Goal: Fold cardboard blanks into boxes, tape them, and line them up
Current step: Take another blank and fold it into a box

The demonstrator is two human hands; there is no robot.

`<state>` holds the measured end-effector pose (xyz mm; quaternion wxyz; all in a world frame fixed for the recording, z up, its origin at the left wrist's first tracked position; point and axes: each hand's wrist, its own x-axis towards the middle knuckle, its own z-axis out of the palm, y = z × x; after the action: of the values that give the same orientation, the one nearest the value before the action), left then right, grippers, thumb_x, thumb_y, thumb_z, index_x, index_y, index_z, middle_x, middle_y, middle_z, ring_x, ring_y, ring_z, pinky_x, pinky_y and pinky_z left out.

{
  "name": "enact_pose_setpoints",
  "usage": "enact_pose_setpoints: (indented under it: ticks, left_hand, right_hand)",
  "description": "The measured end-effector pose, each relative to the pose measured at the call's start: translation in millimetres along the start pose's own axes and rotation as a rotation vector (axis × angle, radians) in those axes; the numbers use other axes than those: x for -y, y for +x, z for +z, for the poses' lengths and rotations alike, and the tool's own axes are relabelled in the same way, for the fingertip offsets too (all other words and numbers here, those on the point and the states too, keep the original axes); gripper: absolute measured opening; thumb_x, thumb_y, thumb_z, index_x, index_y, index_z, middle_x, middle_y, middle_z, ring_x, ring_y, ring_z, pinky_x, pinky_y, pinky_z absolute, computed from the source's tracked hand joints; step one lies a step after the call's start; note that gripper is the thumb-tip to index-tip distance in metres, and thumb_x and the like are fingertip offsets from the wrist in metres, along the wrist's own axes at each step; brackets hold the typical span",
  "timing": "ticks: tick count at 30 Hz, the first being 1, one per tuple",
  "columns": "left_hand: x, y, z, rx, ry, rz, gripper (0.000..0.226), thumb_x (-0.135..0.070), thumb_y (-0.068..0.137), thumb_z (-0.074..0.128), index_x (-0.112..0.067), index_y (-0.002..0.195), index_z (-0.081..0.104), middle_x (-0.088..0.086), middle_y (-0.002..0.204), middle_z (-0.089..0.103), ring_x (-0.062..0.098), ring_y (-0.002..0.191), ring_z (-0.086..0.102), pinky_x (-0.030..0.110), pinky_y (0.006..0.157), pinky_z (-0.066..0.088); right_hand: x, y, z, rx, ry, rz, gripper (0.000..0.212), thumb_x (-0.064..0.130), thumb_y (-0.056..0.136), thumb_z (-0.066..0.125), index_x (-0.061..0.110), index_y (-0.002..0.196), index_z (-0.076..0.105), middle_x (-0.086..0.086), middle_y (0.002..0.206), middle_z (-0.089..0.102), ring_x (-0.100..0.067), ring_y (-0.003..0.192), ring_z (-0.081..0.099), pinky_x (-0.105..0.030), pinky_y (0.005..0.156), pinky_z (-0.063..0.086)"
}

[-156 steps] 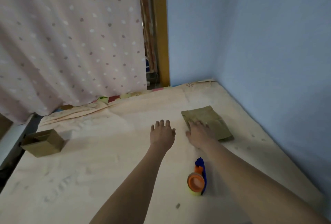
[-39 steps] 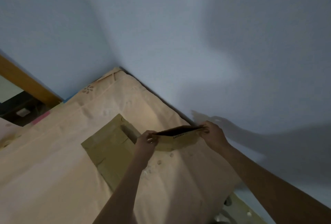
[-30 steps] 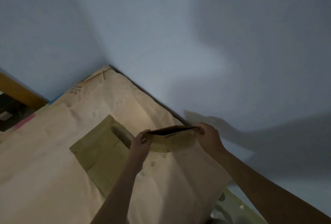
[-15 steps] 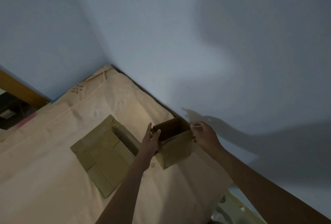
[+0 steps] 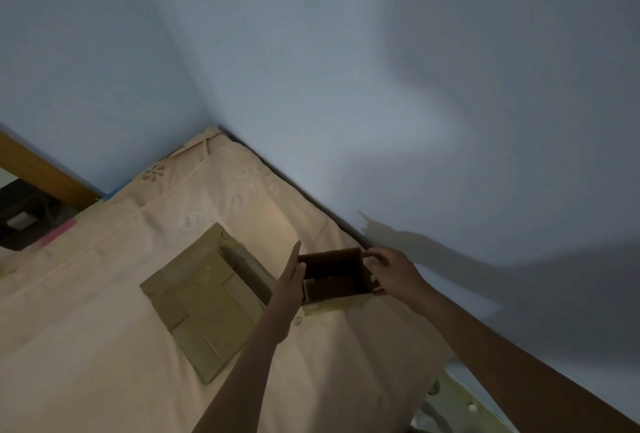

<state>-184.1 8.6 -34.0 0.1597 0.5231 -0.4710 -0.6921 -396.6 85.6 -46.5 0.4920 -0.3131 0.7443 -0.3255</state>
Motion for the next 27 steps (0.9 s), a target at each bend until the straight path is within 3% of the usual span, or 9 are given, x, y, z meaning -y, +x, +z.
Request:
enact_pose_setpoints:
  ticks: [5,9,13,17,23,27]
  left_hand:
    - [10,1,-11,-0.032,-0.008,0.035,0.062,-0.048,0.096,0.050,-0.057,0.149,0.019,0.001,0.156,0.033,0.021,0.140,0.036,0.053,0.111,0.035]
    - [13,5,-20,-0.118,0.010,-0.003,0.079,-0.056,0.078,0.067,-0.045,0.148,0.031,0.007,0.149,0.044,0.029,0.135,0.045,0.051,0.102,0.049]
    - [15,5,-27,-0.131,-0.038,-0.072,0.064,-0.058,0.083,0.062,-0.028,0.139,0.050,0.006,0.131,0.061,0.023,0.114,0.061,0.047,0.096,0.054]
    - [11,1,-27,-0.162,-0.091,-0.113,0.034,-0.035,0.102,0.049,-0.014,0.127,0.061,0.000,0.114,0.066,0.019,0.101,0.064,0.043,0.090,0.057]
    - [9,4,-28,-0.168,0.045,-0.071,0.030,-0.025,0.101,0.055,-0.012,0.127,0.063,0.000,0.105,0.069,0.018,0.095,0.068,0.039,0.081,0.061]
    - [13,10,-30,-0.142,0.163,-0.039,0.038,-0.026,0.100,0.058,-0.010,0.134,0.059,0.006,0.111,0.069,0.020,0.096,0.071,0.035,0.074,0.062]
  right_hand:
    - [5,0,1,0.045,0.039,0.041,0.039,0.034,0.101,0.056,0.025,0.138,0.052,0.001,0.117,0.063,-0.017,0.086,0.073,-0.033,0.071,0.063]
    - [5,-1,3,0.053,0.046,0.041,0.043,0.036,0.100,0.058,0.021,0.140,0.052,-0.001,0.120,0.063,-0.017,0.089,0.072,-0.031,0.068,0.062]
    - [8,2,5,0.051,0.021,0.051,0.044,0.037,0.100,0.058,0.019,0.140,0.053,-0.003,0.120,0.064,-0.019,0.094,0.070,-0.030,0.069,0.062]
    - [14,3,3,0.079,0.078,0.105,0.041,0.034,0.100,0.060,0.016,0.137,0.056,-0.006,0.112,0.068,-0.022,0.089,0.073,-0.033,0.070,0.062]
    - [15,5,-1,0.095,0.078,0.127,0.040,0.033,0.096,0.066,0.012,0.130,0.061,-0.008,0.109,0.071,-0.023,0.089,0.073,-0.039,0.077,0.063]
    - [20,7,0,0.109,0.030,0.112,0.037,0.031,0.095,0.067,0.011,0.127,0.064,-0.007,0.109,0.071,-0.023,0.092,0.072,-0.041,0.081,0.062]
